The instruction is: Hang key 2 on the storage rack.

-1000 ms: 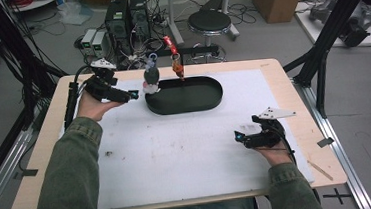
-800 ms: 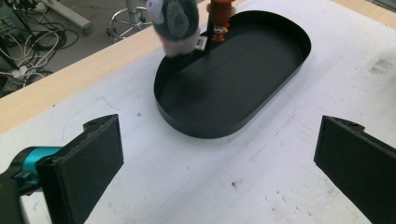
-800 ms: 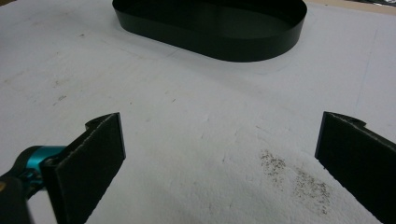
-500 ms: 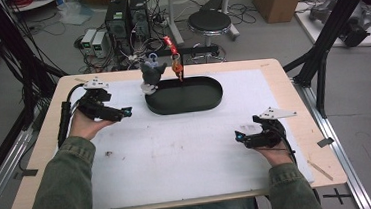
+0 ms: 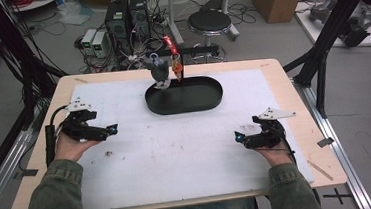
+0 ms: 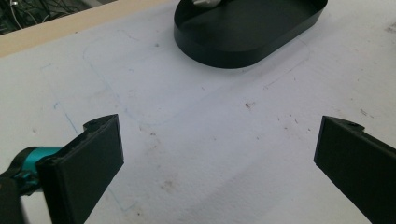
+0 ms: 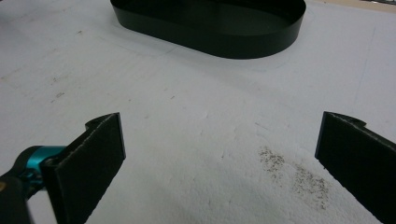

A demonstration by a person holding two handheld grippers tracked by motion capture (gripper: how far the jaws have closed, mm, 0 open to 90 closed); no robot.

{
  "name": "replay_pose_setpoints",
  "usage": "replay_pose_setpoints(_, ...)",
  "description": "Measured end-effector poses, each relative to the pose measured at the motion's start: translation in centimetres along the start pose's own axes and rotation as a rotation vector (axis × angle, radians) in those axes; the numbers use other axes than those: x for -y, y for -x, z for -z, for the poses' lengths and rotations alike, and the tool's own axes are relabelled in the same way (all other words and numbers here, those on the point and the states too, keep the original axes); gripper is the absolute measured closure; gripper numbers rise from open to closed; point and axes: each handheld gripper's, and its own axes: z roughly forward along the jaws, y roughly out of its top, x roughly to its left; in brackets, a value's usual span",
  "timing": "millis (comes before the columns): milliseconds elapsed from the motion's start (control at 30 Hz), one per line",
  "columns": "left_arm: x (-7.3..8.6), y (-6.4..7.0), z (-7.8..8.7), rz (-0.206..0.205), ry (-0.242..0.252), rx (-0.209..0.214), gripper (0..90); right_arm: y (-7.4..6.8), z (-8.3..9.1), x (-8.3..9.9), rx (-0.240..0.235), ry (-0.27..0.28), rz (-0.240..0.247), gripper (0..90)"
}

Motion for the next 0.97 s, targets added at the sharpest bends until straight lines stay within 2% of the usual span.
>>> replay_pose_setpoints(100,1.0,0.3,0.6,0.006,0.017,-0.013,1.7,0.0,0.1,0.0,0.002,0.001,0.004,0.7)
replay_pose_setpoints(233,2.5,0.2,1.5,0.026,0.029,0.0,1.7,0.0,0.0,0.1,0.0,-0.003,0.002,0.7)
replay_pose_setpoints(333,3.5,0.1,2.0,0.036,0.031,-0.014,1.7,-0.1,-0.1,0.1,-0.003,-0.01,0.009,0.7)
replay_pose_setpoints(467,4.7,0.1,3.0,0.034,0.039,-0.021,1.7,-0.1,-0.1,0.1,-0.004,-0.011,0.008,0.7)
replay_pose_setpoints(700,7.1,0.0,3.8,0.056,0.059,-0.026,1.8,-0.1,0.0,0.2,0.001,-0.011,0.001,0.7)
replay_pose_setpoints(833,8.4,0.3,4.3,0.049,0.077,-0.033,1.8,-0.2,0.1,0.2,0.0,-0.014,-0.004,0.7)
replay_pose_setpoints(900,8.8,0.4,4.6,0.044,0.099,-0.055,2.3,-0.2,0.0,0.2,-0.001,-0.014,-0.001,0.7)
replay_pose_setpoints(967,9.1,0.2,4.7,0.06,0.103,-0.051,2.3,-0.1,0.0,0.2,-0.004,-0.014,0.002,0.7)
